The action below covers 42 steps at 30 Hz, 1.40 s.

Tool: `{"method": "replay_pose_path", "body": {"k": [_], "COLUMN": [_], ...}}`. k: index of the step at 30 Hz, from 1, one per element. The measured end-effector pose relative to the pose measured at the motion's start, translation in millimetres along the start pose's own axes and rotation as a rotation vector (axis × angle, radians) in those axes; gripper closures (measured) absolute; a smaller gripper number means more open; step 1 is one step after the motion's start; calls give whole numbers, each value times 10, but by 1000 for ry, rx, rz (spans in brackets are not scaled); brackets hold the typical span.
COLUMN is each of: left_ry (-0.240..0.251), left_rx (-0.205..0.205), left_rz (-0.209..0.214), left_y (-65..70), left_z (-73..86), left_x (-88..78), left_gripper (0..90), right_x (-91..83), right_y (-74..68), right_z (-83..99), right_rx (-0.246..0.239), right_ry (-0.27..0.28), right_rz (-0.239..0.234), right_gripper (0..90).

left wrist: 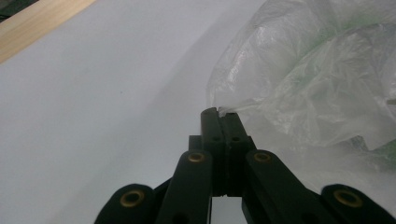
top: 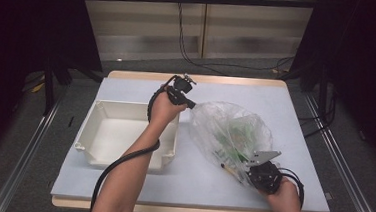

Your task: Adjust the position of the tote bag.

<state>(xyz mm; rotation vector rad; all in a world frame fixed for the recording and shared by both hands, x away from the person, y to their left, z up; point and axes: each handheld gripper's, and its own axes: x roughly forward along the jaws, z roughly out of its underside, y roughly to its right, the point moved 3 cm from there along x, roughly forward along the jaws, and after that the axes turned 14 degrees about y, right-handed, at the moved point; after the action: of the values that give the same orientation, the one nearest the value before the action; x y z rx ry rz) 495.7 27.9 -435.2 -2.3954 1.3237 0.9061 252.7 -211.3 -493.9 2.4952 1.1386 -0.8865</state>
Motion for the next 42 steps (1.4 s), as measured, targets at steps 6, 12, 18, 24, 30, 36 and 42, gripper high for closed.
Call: {"method": "replay_pose_path", "body": {"k": [6,12,18,24,30,36,42], "left_ry": [7,37,29,19,71,38,55], "left_rx": [-37,-85,-92,-81,-125,-52,-68], "left_rz": [-20,-50,-70,-45,-30,-2,11], "left_y": [-64,-114,-147,-163,-84,-14,41], "left_z": [17,27,54,61,43,29,69], "left_x": [21,26,25,3,-56,-188,-251], "left_gripper": [900,900,900,900,850,759,692], "right_x": [-2,0,4,-2,-5,11,-3], "right_y": [-8,-18,-12,-6,-9,-14,6], "right_z": [2,-6,-3,2,4,-17,-96], "right_rx": [-2,-19,-16,-4,5,-9,20], "right_ry": [-1,-10,-5,0,-1,-4,22], "right_rz": [9,18,7,10,19,26,45], "right_gripper": [900,900,900,900,900,897,820]}}
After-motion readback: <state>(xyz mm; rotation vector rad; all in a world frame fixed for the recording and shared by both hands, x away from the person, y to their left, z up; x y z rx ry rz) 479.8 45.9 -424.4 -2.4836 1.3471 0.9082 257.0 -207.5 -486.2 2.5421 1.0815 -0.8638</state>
